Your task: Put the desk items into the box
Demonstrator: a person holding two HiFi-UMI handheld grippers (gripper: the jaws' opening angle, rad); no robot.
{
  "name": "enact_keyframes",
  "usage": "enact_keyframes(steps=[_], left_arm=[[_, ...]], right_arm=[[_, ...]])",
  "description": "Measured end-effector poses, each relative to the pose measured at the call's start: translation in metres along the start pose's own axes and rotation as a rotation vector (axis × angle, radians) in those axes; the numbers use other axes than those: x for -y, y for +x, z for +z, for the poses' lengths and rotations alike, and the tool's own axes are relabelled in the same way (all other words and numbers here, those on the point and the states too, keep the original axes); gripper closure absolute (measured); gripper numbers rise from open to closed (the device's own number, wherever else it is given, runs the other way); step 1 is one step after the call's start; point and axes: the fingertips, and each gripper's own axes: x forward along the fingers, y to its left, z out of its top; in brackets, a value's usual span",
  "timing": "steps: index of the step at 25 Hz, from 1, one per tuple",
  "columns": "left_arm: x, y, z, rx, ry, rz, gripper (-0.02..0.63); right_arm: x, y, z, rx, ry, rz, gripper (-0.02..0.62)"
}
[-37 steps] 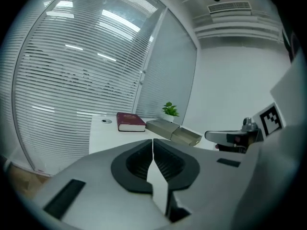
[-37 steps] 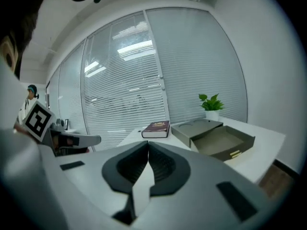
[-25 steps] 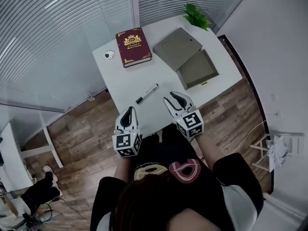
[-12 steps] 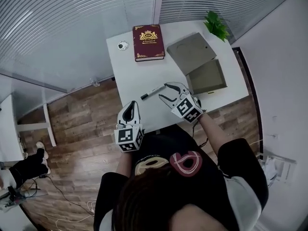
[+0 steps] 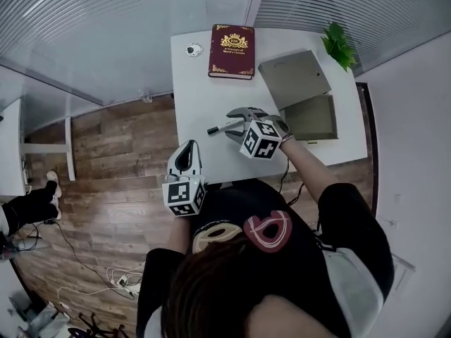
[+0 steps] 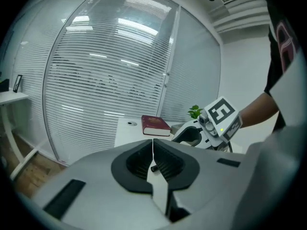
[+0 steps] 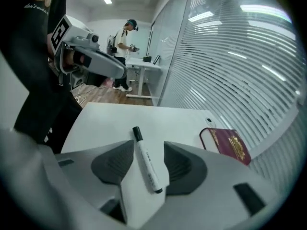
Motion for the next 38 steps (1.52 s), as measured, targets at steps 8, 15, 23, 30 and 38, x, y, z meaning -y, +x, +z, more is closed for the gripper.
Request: enact_keyframes(steps=[8, 15, 23, 30, 38], left_arm=[[-0.014, -0.012, -0.005, 0.007, -0.023, 0.119, 0.586], [-0.003, -0.004, -0.002, 0.012, -0.011, 0.136, 0.586], [0.001, -0.002, -0.006, -0.001, 0.0, 0.134, 0.586], [-0.001, 0.004, -0.003, 0.006, 0.007, 0.121, 0.586], [0.004, 0.013, 0.003, 0.017, 0.018, 0.073, 0.586]], right_arm=[[-0.005, 0.031, -0.01, -0.079, -0.146, 0.139, 0.403], [-0.013, 0.042, -0.022, -0.122, -0.233, 0.2, 0.429], [-0.019, 0.044, -0.026, -0.131, -0.2, 0.282, 0.482], [-0.023, 0.044, -0.027, -0.141, -0.188, 0.29, 0.522], [-0.022, 0.043, -0.023, -0.152, -0.183, 0.247, 0.523]])
